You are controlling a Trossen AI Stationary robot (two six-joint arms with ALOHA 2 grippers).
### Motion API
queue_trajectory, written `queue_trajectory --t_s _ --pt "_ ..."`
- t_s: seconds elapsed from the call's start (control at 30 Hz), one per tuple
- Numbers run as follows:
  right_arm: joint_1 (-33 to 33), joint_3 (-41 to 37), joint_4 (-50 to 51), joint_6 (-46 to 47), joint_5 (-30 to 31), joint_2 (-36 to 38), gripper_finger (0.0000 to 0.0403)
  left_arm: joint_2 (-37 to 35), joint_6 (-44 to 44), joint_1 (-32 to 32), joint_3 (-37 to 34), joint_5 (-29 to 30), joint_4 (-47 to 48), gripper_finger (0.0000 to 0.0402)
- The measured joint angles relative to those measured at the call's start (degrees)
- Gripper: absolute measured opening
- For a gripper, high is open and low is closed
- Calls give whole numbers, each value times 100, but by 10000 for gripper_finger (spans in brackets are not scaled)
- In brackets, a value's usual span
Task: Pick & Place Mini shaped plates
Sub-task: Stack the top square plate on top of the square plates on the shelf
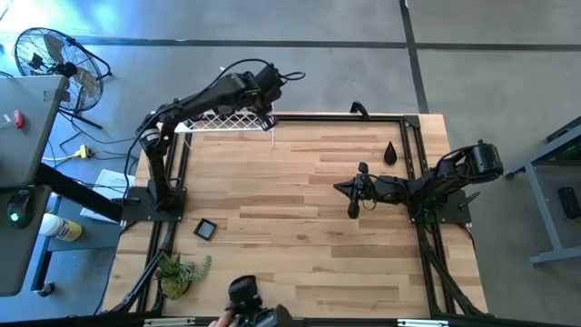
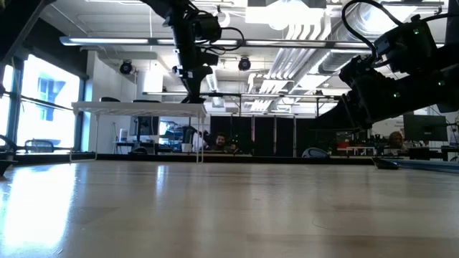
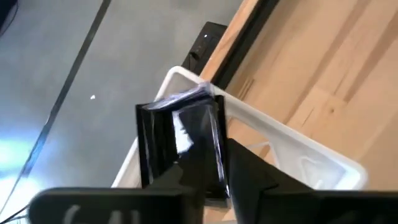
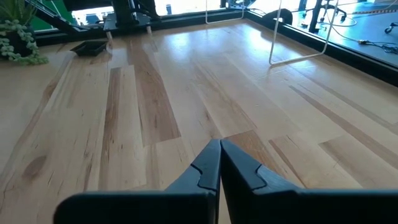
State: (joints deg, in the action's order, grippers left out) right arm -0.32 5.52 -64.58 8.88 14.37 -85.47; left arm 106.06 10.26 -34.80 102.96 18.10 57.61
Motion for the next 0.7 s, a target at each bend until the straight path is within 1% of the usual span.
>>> queue_trajectory --t_s 0.13,0.27,0.53,0.6,0.7 --pt "-2 -2 0 2 0 0 2 0 0 43 0 25 65 93" --pt "-1 0 -1 4 0 0 5 -22 44 78 0 71 166 116" --pt "-2 0 -2 4 0 0 2 -80 128 71 213 47 396 118" --pt "-2 0 -2 4 0 0 2 -80 128 69 216 -48 379 110" --pt "-2 0 -2 7 0 0 5 -80 133 69 214 -104 410 87"
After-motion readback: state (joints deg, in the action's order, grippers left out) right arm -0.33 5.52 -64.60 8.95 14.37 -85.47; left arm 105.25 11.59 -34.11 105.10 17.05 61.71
